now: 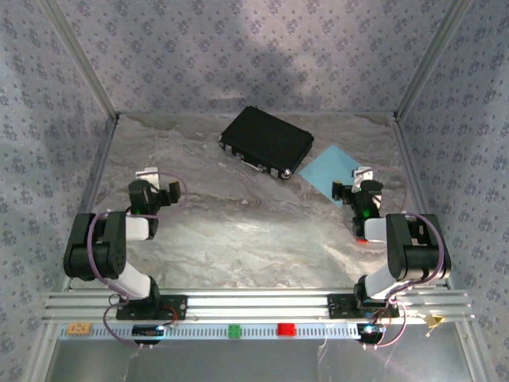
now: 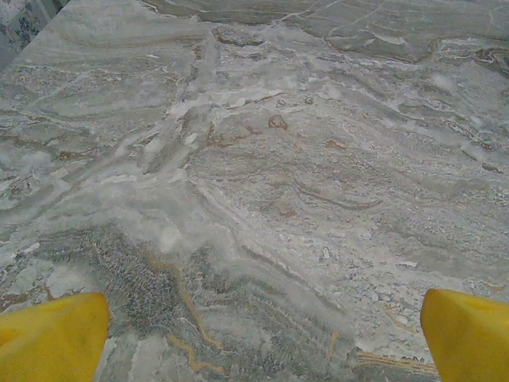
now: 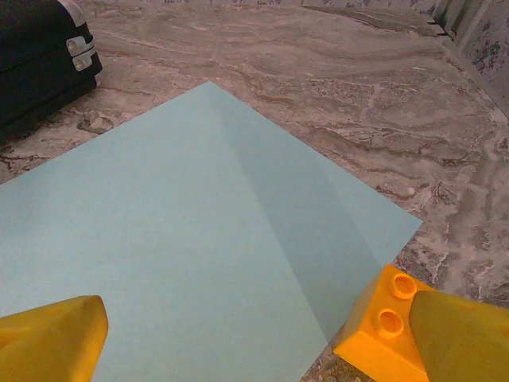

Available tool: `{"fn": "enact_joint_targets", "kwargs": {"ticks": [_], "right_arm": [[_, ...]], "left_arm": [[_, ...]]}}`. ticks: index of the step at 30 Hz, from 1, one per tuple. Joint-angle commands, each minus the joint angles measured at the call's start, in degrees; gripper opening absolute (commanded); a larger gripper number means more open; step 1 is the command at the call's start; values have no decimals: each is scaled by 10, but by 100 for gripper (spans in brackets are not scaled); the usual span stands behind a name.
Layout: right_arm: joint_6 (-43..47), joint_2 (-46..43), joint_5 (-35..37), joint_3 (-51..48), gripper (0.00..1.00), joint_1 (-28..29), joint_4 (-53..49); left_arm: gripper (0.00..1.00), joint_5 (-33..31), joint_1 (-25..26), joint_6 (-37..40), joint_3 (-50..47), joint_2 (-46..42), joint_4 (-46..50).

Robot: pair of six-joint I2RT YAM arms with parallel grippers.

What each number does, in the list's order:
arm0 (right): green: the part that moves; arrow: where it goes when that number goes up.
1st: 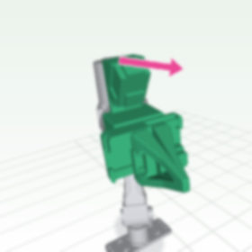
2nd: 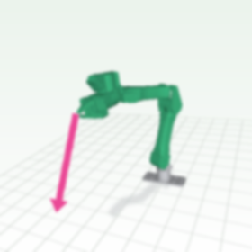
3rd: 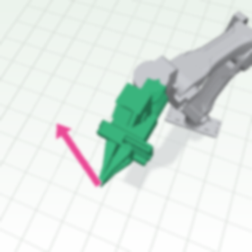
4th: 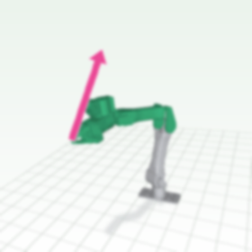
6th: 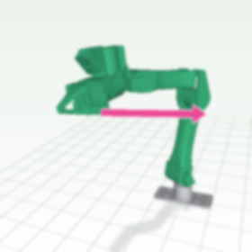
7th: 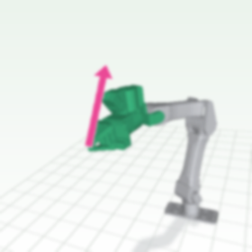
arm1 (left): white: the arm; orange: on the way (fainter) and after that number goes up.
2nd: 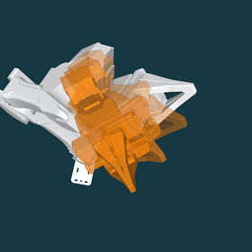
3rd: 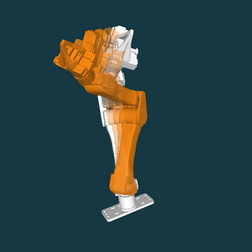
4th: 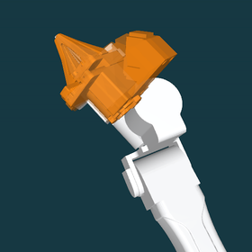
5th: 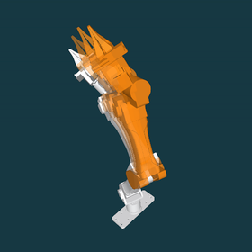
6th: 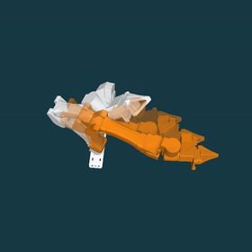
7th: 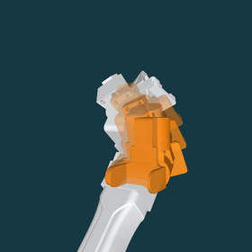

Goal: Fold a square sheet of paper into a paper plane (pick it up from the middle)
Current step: Move the square sheet of paper to the center of the table.

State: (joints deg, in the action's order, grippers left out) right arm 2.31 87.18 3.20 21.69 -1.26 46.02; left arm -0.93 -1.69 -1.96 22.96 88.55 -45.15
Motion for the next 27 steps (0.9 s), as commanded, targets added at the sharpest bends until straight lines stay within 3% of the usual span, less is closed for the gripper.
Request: {"fn": "enact_joint_targets", "kwargs": {"ticks": [1, 27], "right_arm": [[-9, 0, 1, 9, 99, -4, 0], [-3, -2, 15, 5, 99, 4, 7]], "left_arm": [[100, -2, 3, 5, 9, -6, -12], [100, 9, 3, 9, 4, -8, -19]]}}
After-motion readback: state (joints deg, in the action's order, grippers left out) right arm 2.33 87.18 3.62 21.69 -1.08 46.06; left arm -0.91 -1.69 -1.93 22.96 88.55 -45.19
